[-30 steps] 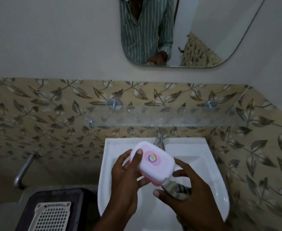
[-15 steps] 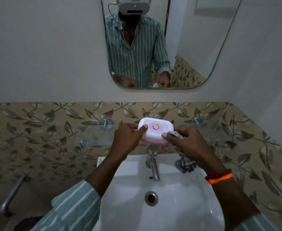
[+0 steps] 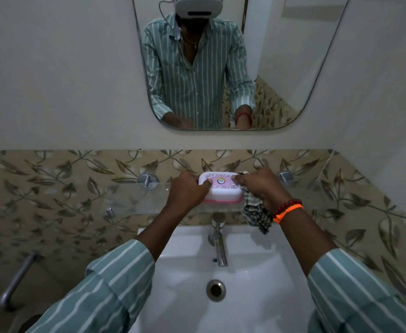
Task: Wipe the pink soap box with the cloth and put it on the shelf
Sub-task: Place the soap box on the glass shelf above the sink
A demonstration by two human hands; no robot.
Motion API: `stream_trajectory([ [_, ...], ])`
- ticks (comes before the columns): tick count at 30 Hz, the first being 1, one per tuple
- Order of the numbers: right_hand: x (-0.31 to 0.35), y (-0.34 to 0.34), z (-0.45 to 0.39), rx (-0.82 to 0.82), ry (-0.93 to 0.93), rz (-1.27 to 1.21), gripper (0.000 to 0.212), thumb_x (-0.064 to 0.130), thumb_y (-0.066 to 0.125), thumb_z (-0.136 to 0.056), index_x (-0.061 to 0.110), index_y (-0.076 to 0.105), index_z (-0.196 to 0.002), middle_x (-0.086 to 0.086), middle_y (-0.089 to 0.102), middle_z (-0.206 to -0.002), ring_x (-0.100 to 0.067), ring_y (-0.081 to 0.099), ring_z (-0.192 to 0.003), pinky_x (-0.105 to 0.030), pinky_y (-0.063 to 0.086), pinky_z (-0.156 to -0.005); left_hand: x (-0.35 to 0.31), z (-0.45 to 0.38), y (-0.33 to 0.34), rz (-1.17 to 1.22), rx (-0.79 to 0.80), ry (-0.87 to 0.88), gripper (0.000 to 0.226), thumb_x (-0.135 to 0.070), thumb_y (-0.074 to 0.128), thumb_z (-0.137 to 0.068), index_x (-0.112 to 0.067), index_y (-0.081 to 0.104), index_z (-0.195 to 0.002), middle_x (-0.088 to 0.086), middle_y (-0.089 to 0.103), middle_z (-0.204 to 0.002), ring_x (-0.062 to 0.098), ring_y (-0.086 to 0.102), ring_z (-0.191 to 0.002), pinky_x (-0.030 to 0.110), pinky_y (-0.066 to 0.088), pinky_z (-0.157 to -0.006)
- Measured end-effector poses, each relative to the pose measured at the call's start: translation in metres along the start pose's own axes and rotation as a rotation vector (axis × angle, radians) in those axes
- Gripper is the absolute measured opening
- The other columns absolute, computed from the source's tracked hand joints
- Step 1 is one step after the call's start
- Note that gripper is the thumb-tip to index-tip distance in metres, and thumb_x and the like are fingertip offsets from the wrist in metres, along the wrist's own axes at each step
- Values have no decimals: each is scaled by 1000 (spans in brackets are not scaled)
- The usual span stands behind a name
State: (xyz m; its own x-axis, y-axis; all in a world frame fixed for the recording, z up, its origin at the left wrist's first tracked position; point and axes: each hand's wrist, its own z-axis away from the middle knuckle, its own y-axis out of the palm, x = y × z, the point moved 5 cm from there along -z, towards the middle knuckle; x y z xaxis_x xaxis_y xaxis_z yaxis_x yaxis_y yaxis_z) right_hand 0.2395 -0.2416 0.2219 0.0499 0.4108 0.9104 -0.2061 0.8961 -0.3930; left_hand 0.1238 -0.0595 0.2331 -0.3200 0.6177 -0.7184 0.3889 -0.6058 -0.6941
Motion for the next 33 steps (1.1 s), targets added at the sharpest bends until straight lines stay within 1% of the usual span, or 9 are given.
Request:
stream_trajectory([
  [3,-4,1,-4,-10,-8,11,38,30,85,-59,0,70,-77,-5,72,-66,-17,68,-59,-23,48,-50,2,0,4,-32,-1,14,40,-40,68,-98,-5,82,-112,28,76,-104,40,74,-100,41,58,-91],
  [8,-8,2,-8,-19,-27,11,62,34,85,-57,-4,65,-102,-12,76,-80,-20,72,-78,-37,57,-74,4,2,6,-42,-61,41,39,-39,68,-97,-9,81,-118,27,78,-105,39,72,-104,40,56,-89],
  [12,-5,-10,8,-118,-96,-11,39,40,84,-60,7,67,-74,-14,75,-78,-25,72,-74,-42,58,-71,1,4,6,4,-94,-10,44,-44,64,-100,-9,79,-122,21,78,-119,37,69,-118,35,53,-96],
  [15,-5,-23,38,-100,-52,-380,37,37,84,-69,9,69,-89,-16,76,-94,-19,69,-75,-38,59,-73,7,23,-15,134,-279,-77,53,-53,54,-103,-8,77,-121,17,79,-113,33,72,-109,37,56,-94],
  [19,-2,-24,90,116,-29,-887,33,23,73,-84,3,68,-110,-19,70,-113,-34,67,-103,-52,53,-91,15,94,-13,398,-208,74,39,-61,71,-86,-30,80,-108,-11,77,-88,6,69,-76,27,57,-67],
  [23,0,11,144,425,86,-1147,32,28,67,-82,8,68,-107,-22,67,-100,-37,67,-89,-48,55,-80,17,166,20,470,181,252,61,-62,83,-77,-41,67,-133,-15,72,-131,10,68,-121,29,58,-94],
  [26,4,39,173,567,144,-1331,20,25,60,-80,10,64,-92,-10,51,-68,-25,52,-58,-33,46,-61,36,193,3,593,38,222,39,-44,85,-84,-31,76,-120,-2,80,-115,19,77,-104,43,63,-86],
  [29,9,73,199,735,211,-1419,23,25,51,-81,7,60,-91,-9,49,-69,-26,50,-63,-36,45,-65,63,217,-31,650,-141,152,23,-33,81,-88,-18,81,-105,14,81,-95,29,79,-81,50,62,-68],
  [33,15,123,234,948,265,-1366,34,27,50,-76,2,63,-96,-15,56,-81,-33,56,-78,-43,46,-80,103,260,-81,652,-376,89,11,-15,76,-95,-18,85,-101,10,82,-102,19,78,-94,34,63,-80],
])
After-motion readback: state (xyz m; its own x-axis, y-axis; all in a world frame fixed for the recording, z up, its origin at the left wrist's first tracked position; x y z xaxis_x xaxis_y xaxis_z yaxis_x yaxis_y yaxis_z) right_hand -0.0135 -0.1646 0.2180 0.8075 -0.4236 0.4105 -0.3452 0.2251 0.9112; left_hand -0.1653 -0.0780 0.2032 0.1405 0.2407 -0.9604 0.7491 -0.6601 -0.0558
